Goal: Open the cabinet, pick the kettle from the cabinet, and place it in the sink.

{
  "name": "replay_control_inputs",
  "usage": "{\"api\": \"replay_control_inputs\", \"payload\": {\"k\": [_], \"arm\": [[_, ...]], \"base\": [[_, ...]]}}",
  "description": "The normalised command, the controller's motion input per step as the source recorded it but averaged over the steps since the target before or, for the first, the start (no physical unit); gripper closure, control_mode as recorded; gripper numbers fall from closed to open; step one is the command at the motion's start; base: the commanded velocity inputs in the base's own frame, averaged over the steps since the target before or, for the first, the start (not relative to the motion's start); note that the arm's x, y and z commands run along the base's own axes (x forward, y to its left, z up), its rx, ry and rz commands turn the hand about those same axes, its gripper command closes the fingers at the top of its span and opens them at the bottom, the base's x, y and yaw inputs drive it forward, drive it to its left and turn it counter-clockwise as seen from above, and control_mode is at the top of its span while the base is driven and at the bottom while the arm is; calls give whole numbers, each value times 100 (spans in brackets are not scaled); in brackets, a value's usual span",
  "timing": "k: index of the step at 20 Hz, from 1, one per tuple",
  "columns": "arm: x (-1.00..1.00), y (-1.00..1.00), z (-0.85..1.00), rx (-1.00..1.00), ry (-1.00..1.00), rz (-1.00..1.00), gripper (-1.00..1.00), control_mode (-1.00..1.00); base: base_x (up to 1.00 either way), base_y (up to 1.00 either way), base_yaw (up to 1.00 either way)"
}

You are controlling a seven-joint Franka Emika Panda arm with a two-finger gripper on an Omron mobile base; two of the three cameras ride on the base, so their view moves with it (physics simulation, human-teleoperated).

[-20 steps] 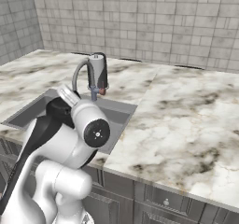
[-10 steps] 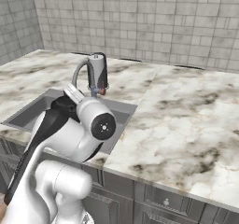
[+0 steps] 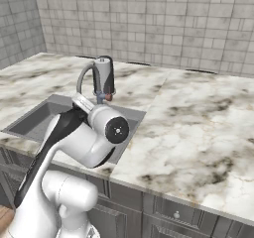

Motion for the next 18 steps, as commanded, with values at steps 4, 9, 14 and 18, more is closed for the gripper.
{"api": "replay_control_inputs", "payload": {"k": [4,9,14,18], "arm": [[27,2,-35,-7,-2,2,100,-100],[34,2,-25,0,-1,0,100,-100],[41,17,-16,-1,12,0,100,-100],[40,19,-16,-6,17,0,100,-100]], "base": [[0,0,0],[0,0,0],[0,0,0],[0,0,0]]}}
